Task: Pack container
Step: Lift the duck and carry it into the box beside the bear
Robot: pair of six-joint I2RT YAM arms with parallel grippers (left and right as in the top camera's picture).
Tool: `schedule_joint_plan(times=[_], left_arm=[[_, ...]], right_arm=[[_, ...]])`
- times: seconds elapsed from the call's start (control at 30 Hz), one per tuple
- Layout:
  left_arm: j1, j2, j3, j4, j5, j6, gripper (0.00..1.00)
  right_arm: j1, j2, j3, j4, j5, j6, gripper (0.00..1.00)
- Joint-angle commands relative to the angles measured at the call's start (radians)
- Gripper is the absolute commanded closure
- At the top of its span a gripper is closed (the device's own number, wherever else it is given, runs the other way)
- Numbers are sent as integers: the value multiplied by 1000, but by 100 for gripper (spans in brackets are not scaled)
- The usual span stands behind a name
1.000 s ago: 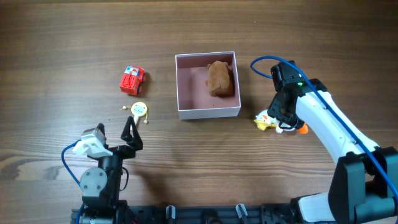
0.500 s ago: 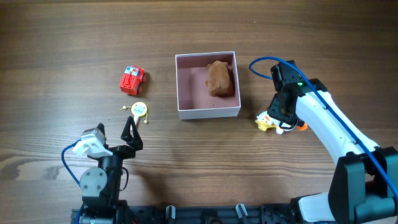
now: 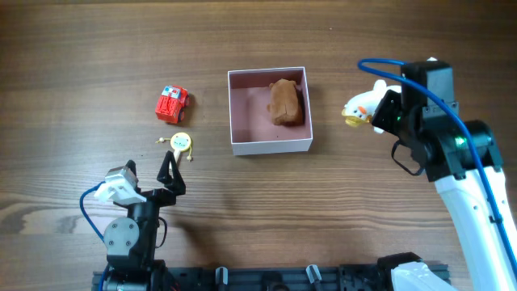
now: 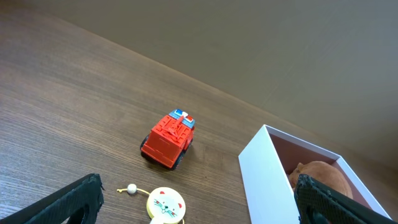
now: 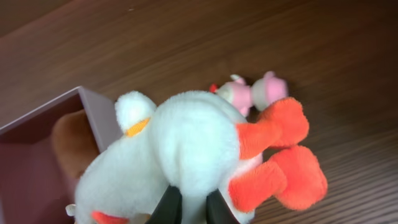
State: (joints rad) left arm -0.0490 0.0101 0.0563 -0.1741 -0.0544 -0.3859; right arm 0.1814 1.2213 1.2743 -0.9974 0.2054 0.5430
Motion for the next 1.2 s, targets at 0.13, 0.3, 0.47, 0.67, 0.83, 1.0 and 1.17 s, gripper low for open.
schedule_joint_plan(times=[0.13, 0.3, 0.47, 0.67, 0.83, 1.0, 1.17], left_arm=[[8, -3, -5, 5, -6, 19, 0], [8, -3, -5, 5, -6, 19, 0], [8, -3, -5, 5, -6, 19, 0], [8, -3, -5, 5, -6, 19, 0], [8, -3, -5, 5, -6, 19, 0], [8, -3, -5, 5, -6, 19, 0], [8, -3, -5, 5, -6, 19, 0]], right_arm=[[104, 48, 10, 78, -158, 42, 96], [267, 99, 10, 153, -111, 115, 96], [364, 201, 9, 213, -90, 145, 96], [405, 364, 9, 309, -90, 167, 96], [405, 419, 9, 321, -77, 183, 96], [405, 433, 9, 332, -63, 224, 96], [405, 463, 9, 324, -63, 263, 96]])
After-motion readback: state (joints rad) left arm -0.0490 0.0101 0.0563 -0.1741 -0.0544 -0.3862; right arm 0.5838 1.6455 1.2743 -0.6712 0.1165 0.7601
